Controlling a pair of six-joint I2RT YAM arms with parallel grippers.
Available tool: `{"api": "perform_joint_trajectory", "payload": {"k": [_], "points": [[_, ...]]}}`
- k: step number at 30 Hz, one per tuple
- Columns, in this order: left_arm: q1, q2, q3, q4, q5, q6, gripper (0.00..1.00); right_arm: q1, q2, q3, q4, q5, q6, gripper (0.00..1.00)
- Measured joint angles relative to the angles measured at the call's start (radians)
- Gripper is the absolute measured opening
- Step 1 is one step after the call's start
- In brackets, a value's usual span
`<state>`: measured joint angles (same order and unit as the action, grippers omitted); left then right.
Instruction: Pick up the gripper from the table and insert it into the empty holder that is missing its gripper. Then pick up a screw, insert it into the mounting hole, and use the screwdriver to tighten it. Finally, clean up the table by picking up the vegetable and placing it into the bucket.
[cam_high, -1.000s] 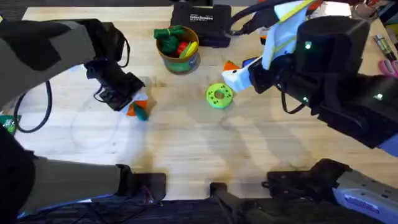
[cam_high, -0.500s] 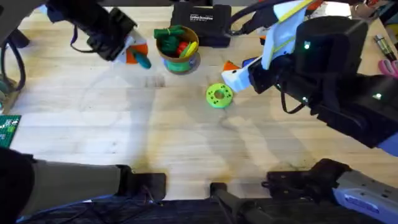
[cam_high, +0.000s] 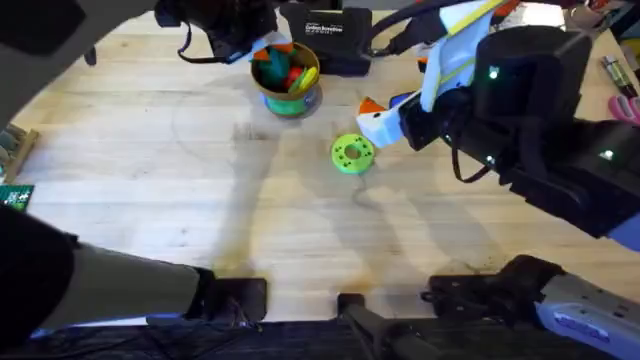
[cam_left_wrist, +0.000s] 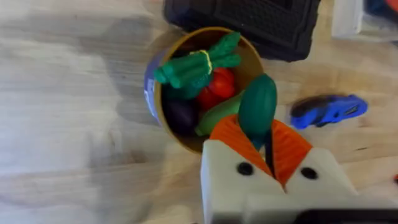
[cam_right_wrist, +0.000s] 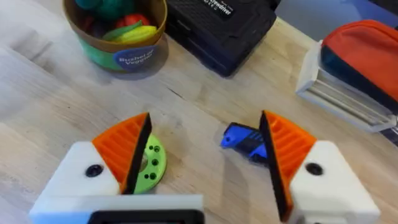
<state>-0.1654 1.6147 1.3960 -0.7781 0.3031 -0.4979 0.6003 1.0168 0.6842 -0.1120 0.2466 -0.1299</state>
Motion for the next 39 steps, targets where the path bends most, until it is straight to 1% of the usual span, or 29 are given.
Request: {"api": "perform_joint_trajectory", "payload": {"k": [3,4,5,6,9,10,11,13,19,23,26,28,32,35,39], "points": [[0.003,0.034,0.000,0.001,0.000,0.096,0.028,0.000,0.000,0.000,0.000,0.000,0.000,0.993],[0.004,0.045,0.000,0.001,-0.001,0.132,0.094,0.000,0.000,0.000,0.000,0.000,0.000,0.993],[0.004,0.058,0.000,0.001,-0.001,0.168,0.223,0.000,0.000,0.000,0.000,0.000,0.000,0.993],[0.004,0.067,0.000,0.000,-0.001,0.189,0.357,0.000,0.000,0.000,0.000,0.000,0.000,0.993],[0.004,0.086,0.000,0.000,-0.001,0.268,0.835,0.000,0.000,0.000,0.000,0.000,0.000,0.994],[0.004,0.087,0.000,0.000,-0.001,0.285,0.948,0.000,0.000,0.000,0.000,0.000,0.000,0.994],[0.004,0.087,0.000,0.000,-0.001,0.298,0.974,0.000,0.000,0.000,0.000,0.000,0.000,0.994],[0.004,0.086,0.000,0.000,0.004,0.320,0.985,0.000,0.000,0.000,0.000,0.000,0.000,0.994],[0.004,0.071,0.000,-0.024,0.059,0.361,0.987,0.000,0.000,0.000,-0.014,0.000,0.000,0.993],[0.004,-0.007,0.000,-0.057,0.076,0.390,0.985,0.000,0.000,0.004,-0.049,0.000,0.007,0.994],[0.005,-0.099,0.000,-0.125,0.079,0.429,0.985,-0.001,-0.006,0.029,-0.144,0.000,0.034,0.994],[0.004,-0.174,0.000,-0.189,0.080,0.468,0.985,-0.004,-0.022,0.064,-0.223,0.000,0.049,0.994],[0.004,-0.307,0.003,-0.311,0.087,0.548,0.985,-0.024,-0.059,0.172,-0.397,-0.001,0.085,0.993],[0.004,-0.381,0.006,-0.380,0.085,0.594,0.985,-0.046,-0.081,0.259,-0.545,-0.046,0.130,0.994],[0.004,-0.434,0.007,-0.452,0.052,0.624,0.985,-0.073,-0.088,0.331,-0.674,-0.130,0.178,0.994]]}}
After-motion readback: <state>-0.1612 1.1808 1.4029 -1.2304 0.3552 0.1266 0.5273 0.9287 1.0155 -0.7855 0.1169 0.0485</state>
